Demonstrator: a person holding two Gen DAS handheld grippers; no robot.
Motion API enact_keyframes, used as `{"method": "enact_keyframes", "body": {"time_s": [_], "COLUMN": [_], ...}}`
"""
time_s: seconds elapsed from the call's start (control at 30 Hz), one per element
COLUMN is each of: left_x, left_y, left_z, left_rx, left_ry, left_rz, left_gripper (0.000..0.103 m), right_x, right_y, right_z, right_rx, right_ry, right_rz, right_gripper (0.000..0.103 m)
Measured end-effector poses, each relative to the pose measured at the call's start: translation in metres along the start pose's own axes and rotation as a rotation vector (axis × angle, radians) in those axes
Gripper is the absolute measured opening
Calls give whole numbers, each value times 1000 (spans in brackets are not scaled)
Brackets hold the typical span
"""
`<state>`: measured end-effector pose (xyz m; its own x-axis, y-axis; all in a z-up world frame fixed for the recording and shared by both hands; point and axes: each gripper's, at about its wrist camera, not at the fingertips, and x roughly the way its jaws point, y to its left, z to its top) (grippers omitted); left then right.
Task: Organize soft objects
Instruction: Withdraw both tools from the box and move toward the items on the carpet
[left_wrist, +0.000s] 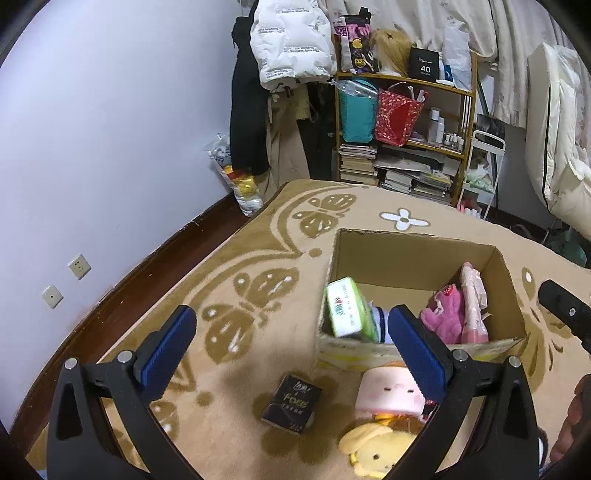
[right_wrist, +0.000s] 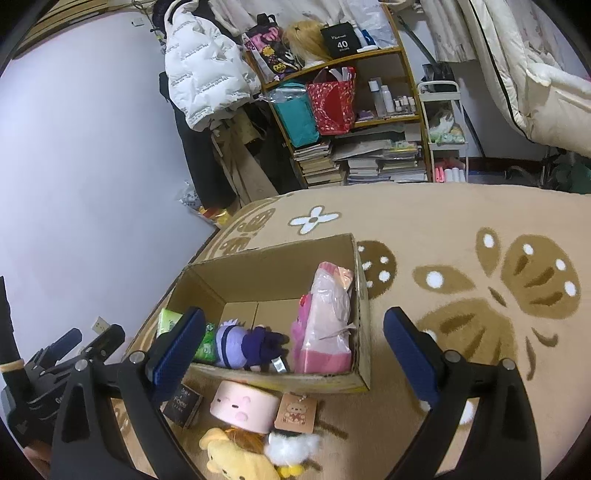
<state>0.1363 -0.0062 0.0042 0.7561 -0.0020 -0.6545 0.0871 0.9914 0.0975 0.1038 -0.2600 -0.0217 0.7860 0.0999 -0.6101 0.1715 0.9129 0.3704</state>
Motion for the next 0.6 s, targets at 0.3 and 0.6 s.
{"method": "enact_keyframes", "body": {"time_s": [0.3, 0.6], "left_x": [-26, -33], "left_y": [10, 10], "left_z": [-7, -20], "left_rx": [42, 97], "left_ry": [-8, 29], "left_rz": [34, 51], "left_gripper": [102, 102], "right_x": [-22, -36], "right_y": [16, 30], "right_z": [-14, -29], "right_rx": [-38, -67], "right_ry": [1, 6], "right_rz": [-3, 2], "right_gripper": [101, 101]}}
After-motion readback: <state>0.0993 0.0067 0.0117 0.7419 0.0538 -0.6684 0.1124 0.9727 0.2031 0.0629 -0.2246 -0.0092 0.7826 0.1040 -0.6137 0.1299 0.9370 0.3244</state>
